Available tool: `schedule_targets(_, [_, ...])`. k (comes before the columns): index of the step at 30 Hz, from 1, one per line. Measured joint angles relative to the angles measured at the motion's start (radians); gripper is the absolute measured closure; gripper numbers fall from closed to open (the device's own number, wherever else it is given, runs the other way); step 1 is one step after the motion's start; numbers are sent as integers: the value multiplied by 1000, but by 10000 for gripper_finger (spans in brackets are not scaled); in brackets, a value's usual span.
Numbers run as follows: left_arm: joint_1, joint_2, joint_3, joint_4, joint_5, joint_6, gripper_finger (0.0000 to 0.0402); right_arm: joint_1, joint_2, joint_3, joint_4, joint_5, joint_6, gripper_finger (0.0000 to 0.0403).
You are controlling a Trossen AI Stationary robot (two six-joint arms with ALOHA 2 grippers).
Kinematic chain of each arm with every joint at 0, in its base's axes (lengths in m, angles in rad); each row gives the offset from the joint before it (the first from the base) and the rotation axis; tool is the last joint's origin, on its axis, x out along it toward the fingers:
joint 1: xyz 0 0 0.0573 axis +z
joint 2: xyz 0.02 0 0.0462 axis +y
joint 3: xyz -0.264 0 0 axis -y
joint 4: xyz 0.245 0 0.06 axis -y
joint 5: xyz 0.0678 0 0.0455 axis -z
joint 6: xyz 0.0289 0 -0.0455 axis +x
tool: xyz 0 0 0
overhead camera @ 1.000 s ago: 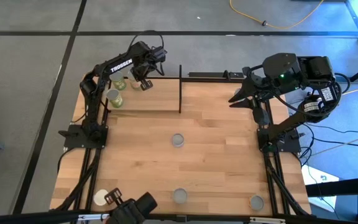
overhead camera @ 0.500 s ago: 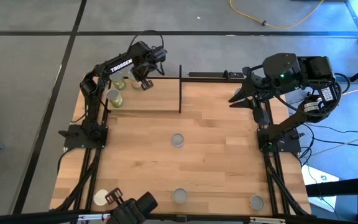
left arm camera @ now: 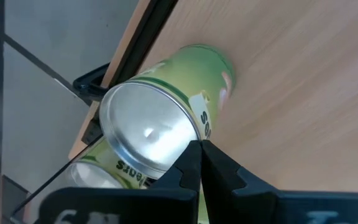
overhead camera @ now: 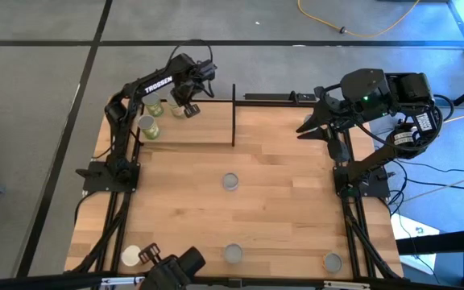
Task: Pick and place cans onto a shelf
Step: Put the canned oranges on the shelf
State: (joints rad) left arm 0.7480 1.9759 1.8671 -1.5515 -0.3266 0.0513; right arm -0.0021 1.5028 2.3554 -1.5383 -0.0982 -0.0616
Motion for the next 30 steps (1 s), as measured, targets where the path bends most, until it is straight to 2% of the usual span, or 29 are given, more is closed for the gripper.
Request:
schedule_targets(23, [23, 16, -3, 1, 4, 3, 401, 0, 0, 0, 0, 0, 0, 326])
schedule_targets(30, [31, 8, -103, -6, -31, 4, 401, 0, 0, 0, 0, 0, 0, 327])
